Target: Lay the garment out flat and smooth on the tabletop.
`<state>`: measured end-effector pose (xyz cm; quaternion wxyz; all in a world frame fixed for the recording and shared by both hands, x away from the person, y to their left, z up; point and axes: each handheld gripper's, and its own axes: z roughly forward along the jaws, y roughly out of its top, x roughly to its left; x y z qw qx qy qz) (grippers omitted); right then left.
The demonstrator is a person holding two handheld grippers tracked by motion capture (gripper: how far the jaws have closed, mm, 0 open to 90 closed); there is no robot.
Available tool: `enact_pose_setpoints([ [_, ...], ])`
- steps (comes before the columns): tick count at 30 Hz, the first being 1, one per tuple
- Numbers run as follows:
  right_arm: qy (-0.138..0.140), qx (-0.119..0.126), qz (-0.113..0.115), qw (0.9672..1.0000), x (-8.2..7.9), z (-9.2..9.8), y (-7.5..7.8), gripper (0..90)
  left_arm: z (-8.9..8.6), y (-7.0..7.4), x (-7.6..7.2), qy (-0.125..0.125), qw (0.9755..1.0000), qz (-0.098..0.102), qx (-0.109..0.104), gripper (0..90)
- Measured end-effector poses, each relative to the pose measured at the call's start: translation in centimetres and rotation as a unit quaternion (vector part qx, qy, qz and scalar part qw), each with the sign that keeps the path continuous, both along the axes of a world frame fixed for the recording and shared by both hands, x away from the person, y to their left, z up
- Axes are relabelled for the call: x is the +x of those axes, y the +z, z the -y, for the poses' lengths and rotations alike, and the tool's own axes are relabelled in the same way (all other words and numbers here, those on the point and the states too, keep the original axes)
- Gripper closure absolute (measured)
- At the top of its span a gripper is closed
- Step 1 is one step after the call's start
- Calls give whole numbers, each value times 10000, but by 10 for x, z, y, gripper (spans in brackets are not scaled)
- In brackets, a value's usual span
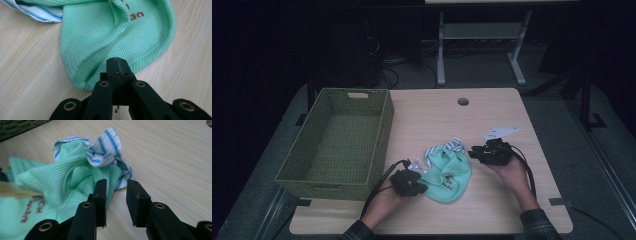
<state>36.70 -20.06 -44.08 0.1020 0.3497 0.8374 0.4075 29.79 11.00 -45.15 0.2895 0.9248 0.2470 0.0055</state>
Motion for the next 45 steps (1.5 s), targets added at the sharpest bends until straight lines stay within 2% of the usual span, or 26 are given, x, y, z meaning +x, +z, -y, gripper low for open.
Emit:
enact_pose_setpoints([
  [6, 21, 31, -92, 10000, 19, -13, -8, 725, 0, 0, 0, -3, 10000, 14, 4, 897],
  [13, 74, 81, -89, 9999, 29, -24, -13, 734, 0, 0, 0, -10, 10000, 10, 6, 897],
  [14, 46, 98, -161, 9998, 30, -26, -13, 734, 0, 0, 0, -9, 10000, 3, -2, 897],
  [19, 95, -16, -208, 9997, 35, -36, -22, 731, -1, 0, 1, -10, 10000, -17, -27, 897],
  [20, 75, -50, -273, 9996, 35, -37, -25, 733, -1, 0, 1, -8, 10000, -19, -32, 897],
  [22, 145, -179, -305, 9993, 35, -41, -32, 765, -1, -1, 1, 0, 10000, -29, -43, 896],
  [24, 132, -182, -255, 9994, 34, -41, -33, 777, -1, -1, 1, 0, 10000, -33, -40, 897],
  [27, 143, -150, -294, 9994, 33, -42, -33, 849, -1, 0, 1, -4, 10000, -28, -32, 897],
  [29, 157, -199, -237, 9994, 32, -42, -32, 870, -1, 0, 1, -4, 10000, -28, -29, 897],
  [31, 167, -238, -213, 9993, 32, -42, -30, 877, -1, 0, 1, 3, 10000, -34, -32, 897],
  [38, 55, -131, -93, 9999, 29, -30, -18, 878, 0, 0, 1, 5, 10000, -32, -23, 897],
  [45, -152, -263, 45, 9995, 23, -11, -7, 878, 0, 0, 0, 12, 10000, -37, -7, 897],
])
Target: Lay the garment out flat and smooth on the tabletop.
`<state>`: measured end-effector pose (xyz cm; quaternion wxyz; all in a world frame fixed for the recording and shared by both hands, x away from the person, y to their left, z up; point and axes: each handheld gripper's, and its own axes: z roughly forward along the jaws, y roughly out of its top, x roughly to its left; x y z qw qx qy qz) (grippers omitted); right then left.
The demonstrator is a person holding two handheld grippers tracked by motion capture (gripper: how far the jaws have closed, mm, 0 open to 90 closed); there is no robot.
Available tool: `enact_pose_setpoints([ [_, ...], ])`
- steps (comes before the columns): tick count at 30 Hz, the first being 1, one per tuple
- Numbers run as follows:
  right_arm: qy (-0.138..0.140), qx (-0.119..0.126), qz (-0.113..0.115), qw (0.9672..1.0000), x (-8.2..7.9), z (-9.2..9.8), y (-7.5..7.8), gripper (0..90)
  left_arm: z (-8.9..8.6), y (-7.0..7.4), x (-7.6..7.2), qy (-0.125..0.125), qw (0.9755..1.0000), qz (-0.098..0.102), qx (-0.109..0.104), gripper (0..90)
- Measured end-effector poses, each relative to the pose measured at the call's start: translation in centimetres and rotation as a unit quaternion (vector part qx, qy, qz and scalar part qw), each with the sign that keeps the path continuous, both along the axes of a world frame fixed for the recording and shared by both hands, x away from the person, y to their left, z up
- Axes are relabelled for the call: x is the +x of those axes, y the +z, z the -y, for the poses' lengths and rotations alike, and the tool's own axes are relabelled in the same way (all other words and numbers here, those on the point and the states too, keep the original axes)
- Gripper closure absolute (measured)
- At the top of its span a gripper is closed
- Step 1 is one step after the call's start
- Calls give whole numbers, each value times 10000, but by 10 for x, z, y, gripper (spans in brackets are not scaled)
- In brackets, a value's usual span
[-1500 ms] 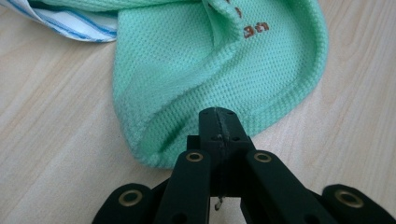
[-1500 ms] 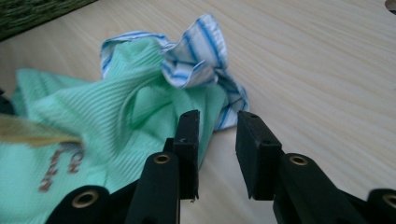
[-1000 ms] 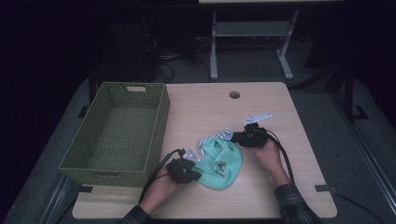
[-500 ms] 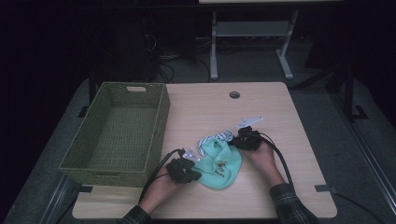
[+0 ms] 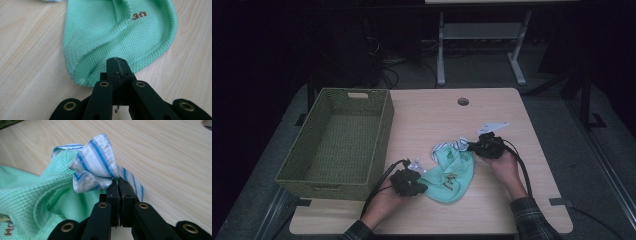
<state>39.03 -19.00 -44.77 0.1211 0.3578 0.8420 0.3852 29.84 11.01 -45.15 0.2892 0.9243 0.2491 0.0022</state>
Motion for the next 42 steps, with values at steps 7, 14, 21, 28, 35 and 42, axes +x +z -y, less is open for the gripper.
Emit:
enact_pose_setpoints([
  [7, -272, -135, 55, 9995, -1, 17, 2, 879, 0, 0, 0, -6, 10000, 2, 2, 897],
  [14, -546, -242, -158, 9981, 4, 34, -11, 880, 0, 0, 0, -6, 10000, 10, 13, 897],
  [21, -569, -336, -249, 9975, 4, 35, -20, 871, 0, 0, -1, 6, 10000, 16, 18, 897],
  [28, -578, -343, -80, 9977, -2, 40, -5, 795, 0, 0, 0, -14, 10000, 21, 18, 897],
  [35, -643, -148, 140, 9977, -10, 50, 20, 760, 1, 0, 0, -25, 10000, 23, 17, 896],
  [42, -425, 33, 164, 9990, -6, 37, 38, 753, 1, 0, 0, -25, 10000, 10, 21, 896],
])
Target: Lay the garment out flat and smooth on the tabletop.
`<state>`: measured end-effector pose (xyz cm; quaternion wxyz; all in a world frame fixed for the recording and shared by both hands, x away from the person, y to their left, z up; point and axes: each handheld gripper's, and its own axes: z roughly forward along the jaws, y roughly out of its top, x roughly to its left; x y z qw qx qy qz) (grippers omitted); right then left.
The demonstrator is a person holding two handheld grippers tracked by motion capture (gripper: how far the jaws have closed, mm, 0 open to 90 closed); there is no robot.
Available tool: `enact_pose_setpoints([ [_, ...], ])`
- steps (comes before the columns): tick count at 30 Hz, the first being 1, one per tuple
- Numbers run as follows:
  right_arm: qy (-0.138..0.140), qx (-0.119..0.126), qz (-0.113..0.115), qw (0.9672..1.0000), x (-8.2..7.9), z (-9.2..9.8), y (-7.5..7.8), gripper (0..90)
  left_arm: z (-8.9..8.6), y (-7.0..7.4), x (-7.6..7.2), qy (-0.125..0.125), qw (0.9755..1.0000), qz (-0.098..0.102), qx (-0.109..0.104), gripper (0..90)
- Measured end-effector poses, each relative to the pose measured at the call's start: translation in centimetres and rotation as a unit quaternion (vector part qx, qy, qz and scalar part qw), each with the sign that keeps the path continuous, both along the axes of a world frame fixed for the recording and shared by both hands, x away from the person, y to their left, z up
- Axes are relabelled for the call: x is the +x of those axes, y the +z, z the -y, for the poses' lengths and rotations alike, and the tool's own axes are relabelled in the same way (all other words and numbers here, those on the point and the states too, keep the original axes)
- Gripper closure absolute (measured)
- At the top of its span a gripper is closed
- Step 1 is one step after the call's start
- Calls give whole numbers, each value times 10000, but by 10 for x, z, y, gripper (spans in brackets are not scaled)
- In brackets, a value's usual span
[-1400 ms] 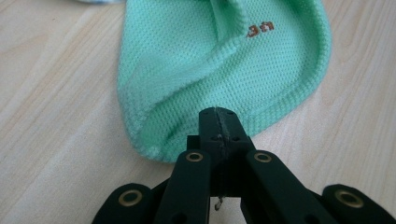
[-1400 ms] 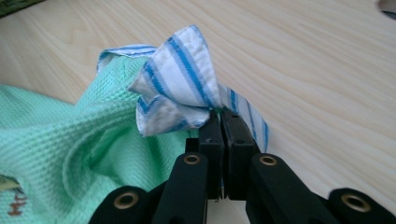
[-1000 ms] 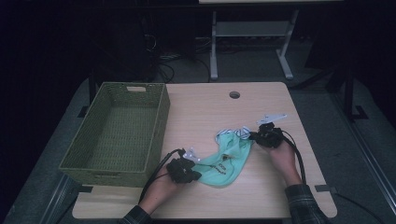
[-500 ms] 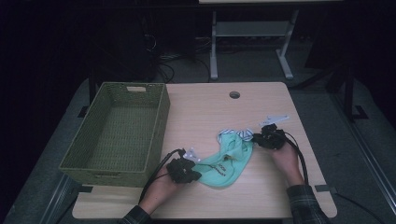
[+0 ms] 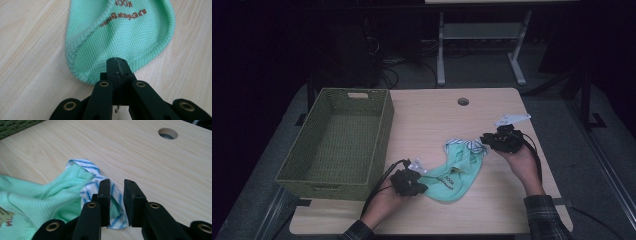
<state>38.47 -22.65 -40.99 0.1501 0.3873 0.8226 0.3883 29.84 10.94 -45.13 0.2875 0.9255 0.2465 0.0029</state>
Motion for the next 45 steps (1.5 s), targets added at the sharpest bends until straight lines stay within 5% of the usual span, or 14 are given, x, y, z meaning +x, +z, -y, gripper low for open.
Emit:
enact_pose_setpoints([
  [15, 420, -36, -148, 9990, 16, -46, 4, 744, 3, -1, -1, 174, 9998, -9, -80, 896],
  [20, 533, -127, -212, 9983, 22, -62, 0, 744, 1, 0, 0, 42, 10000, 12, 26, 896],
  [45, 790, -618, -687, 9926, 33, -105, -49, 699, 2, 0, -1, 67, 10000, 7, 31, 895],
])
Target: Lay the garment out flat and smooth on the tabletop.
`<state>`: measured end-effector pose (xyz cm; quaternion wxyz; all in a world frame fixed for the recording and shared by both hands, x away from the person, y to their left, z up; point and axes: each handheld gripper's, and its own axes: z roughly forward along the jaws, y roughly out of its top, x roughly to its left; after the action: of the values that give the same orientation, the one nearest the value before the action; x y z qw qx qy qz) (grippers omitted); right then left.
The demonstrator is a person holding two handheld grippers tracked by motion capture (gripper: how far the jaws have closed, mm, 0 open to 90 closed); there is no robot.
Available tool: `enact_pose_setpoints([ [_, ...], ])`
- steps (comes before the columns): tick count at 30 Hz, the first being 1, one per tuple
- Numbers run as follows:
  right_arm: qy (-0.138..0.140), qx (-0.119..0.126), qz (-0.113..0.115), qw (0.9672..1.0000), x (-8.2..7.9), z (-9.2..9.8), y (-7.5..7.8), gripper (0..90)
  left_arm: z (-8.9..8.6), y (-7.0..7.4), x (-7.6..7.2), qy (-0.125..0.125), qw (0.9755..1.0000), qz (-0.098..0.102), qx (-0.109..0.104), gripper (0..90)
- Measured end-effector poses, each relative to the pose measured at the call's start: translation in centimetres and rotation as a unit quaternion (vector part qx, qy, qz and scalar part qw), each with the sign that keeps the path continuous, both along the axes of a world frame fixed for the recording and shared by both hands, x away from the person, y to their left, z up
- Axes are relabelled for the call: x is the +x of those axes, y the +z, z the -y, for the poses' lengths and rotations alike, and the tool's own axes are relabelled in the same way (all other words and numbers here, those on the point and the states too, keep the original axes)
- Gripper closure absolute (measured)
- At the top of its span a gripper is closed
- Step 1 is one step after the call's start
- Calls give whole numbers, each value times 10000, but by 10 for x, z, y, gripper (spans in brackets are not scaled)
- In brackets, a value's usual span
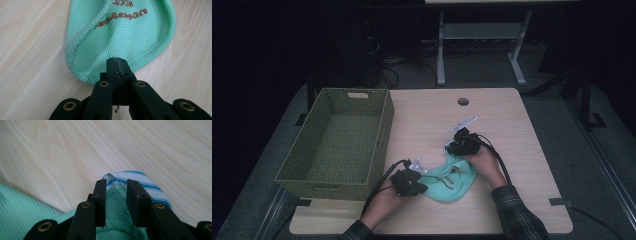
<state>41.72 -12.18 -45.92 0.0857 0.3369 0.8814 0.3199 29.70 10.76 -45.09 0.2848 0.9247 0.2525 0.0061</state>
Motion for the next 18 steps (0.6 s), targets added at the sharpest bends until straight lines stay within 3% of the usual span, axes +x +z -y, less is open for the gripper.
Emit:
enact_pose_setpoints([
  [7, -12, -37, 88, 10000, -3, -1, -3, 876, 0, 0, 0, -7, 10000, 7, 17, 895],
  [14, -53, -28, 132, 9999, -3, -1, 0, 895, 0, 0, 0, -43, 10000, 12, 46, 895],
  [18, -165, 96, 352, 9992, -3, 5, 12, 895, 0, 0, 0, -25, 10000, 20, 20, 895],
])
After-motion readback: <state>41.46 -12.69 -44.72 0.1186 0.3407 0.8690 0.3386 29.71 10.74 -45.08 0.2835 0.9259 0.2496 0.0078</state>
